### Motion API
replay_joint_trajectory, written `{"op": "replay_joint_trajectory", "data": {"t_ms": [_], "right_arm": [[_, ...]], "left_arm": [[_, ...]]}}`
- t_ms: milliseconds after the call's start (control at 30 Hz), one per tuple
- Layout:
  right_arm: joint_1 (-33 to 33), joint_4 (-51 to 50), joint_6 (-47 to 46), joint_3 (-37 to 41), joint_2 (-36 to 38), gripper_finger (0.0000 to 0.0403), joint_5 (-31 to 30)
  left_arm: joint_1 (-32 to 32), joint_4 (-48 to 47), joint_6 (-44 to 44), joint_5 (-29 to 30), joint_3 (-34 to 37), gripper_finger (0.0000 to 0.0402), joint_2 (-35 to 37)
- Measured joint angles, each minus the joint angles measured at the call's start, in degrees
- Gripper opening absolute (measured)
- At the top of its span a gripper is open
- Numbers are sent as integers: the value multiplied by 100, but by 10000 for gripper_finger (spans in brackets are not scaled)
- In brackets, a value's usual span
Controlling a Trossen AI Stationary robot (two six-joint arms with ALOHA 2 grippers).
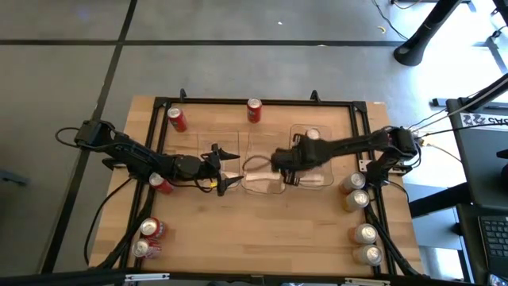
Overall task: Sort soda cans
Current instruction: Adjust the red soda cans in the right transparent bin
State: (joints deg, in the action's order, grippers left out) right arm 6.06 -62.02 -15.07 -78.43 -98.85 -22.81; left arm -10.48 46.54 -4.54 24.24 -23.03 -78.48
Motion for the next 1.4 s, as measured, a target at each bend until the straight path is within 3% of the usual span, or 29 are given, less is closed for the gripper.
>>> {"op": "replay_joint_trajectory", "data": {"t_ms": [233, 367, 800, 1233, 1400], "right_arm": [[873, -415, -1004, 437, 2, 7, -1174], [1025, -368, -1170, 800, 2, 7, -1509], [624, 663, -679, 1356, 13, 7, -1315], [552, 7, -849, 1436, 11, 7, -1494], [597, -32, -869, 1046, 52, 7, -1106]], "left_arm": [[0, 1, 2, -1, 0, 363, 0], [-2, -1, 1, -1, 0, 363, 0], [0, 1, 0, 1, 0, 363, 0], [-3, -1, -2, -1, 0, 363, 0], [-4, -1, -17, -1, 0, 363, 0]]}}
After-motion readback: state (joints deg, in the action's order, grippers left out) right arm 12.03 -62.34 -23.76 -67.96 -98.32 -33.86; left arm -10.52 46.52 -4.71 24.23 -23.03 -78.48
